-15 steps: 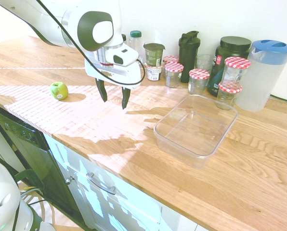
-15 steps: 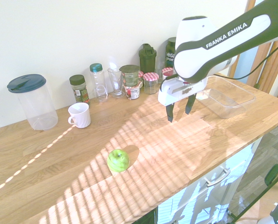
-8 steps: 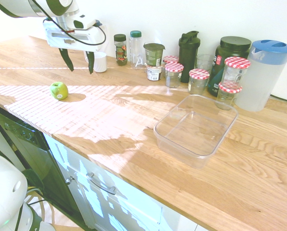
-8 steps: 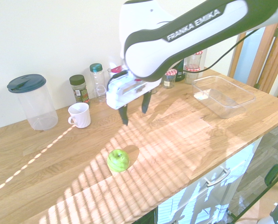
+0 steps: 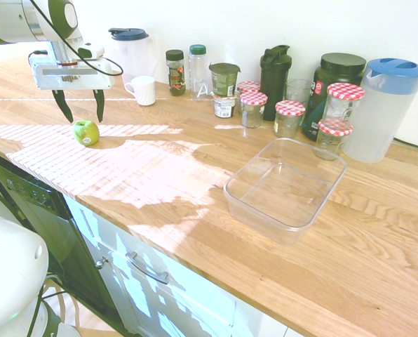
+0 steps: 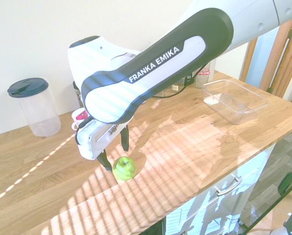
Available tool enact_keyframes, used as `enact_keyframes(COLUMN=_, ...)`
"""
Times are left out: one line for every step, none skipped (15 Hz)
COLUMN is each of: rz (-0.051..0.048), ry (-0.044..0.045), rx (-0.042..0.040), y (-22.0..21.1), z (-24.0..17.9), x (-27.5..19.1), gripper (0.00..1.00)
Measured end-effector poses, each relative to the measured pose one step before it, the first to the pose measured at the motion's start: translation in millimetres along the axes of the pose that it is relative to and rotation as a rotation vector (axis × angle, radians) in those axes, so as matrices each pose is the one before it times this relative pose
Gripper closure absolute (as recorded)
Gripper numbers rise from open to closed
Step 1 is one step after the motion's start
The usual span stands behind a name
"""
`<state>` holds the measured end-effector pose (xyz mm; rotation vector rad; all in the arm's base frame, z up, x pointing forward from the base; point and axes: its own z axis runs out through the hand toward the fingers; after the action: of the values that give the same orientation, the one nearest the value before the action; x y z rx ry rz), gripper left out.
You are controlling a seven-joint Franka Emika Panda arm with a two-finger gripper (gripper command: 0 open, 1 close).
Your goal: Put the apple into the container
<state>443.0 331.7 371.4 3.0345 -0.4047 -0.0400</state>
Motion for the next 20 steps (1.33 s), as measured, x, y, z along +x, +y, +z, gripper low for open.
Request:
enact_keyframes(rz=-0.01427, ry=-0.00092, rx=-0.01456, y=0.89, z=7.94, x=-0.27, gripper=0.0)
enact_keyframes(rz=-0.01041, ry=0.00265, rx=-0.01616, y=1.12, z=7.97, x=-0.08, gripper=0.0)
enact_keyframes(rz=-0.00698, ry=-0.00145, rx=-0.01233, y=0.4, z=6.74, x=-0.03, gripper=0.0)
enact_keyframes(rz=-0.00452, ry=-0.00415, rx=-0.00699, y=-0.85, z=4.56, x=-0.13, gripper=1.0)
enact_keyframes(rz=-0.00192, ry=-0.00504, rx=-0.00362, y=-0.53, z=3.24, x=0.05, gripper=1.0)
enact_keyframes(rz=-0.00077, ry=-0.0033, rx=-0.002, y=-0.31, z=2.05, x=0.07, gripper=1.0)
enact_keyframes(rz=0.00044, ry=-0.0016, rx=-0.00101, y=0.06, z=0.99, x=0.29, gripper=1.0)
enact_keyframes(rz=0.00296, ry=-0.00324, rx=-0.00078, y=0.65, z=1.05, x=0.82, gripper=1.0)
enact_keyframes(rz=0.00461, ry=-0.00364, rx=0.00067, y=0.8, z=0.78, x=1.16, gripper=1.0)
enact_keyframes(rz=0.00647, ry=-0.00375, rx=0.00279, y=0.85, z=0.11, x=1.73, gripper=1.0)
enact_keyframes(rz=0.00597, ry=-0.00357, rx=0.00298, y=0.73, z=-0.11, x=1.34, gripper=1.0)
enact_keyframes(rz=0.00559, ry=-0.00417, rx=0.00265, y=0.64, z=0.18, x=1.02, gripper=1.0)
enact_keyframes(rz=0.00447, ry=-0.00393, rx=0.0035, y=0.1, z=-0.24, x=0.46, gripper=1.0)
enact_keyframes(rz=0.00086, ry=-0.00049, rx=0.00065, y=0.05, z=-0.12, x=0.17, gripper=1.0)
enact_keyframes(rz=0.00101, ry=-0.00002, rx=0.00016, y=0.23, z=-0.13, x=0.41, gripper=1.0)
enact_keyframes(rz=0.00595, ry=0.00022, rx=0.00176, y=1.27, z=-0.93, x=2.27, gripper=1.0)
enact_keyframes(rz=0.02212, ry=-0.00242, rx=0.00857, y=4.46, z=-4.29, x=7.67, gripper=1.0)
enact_keyframes(rz=0.0373, ry=-0.00613, rx=0.02161, y=8.81, z=-12.47, x=13.55, gripper=1.0)
enact_keyframes(rz=0.03674, ry=-0.00443, rx=0.02592, y=16.09, z=-21.06, x=19.26, gripper=1.0)
enact_keyframes(rz=0.04165, ry=0.00347, rx=0.027, y=23.16, z=-25.74, x=21.73, gripper=1.0)
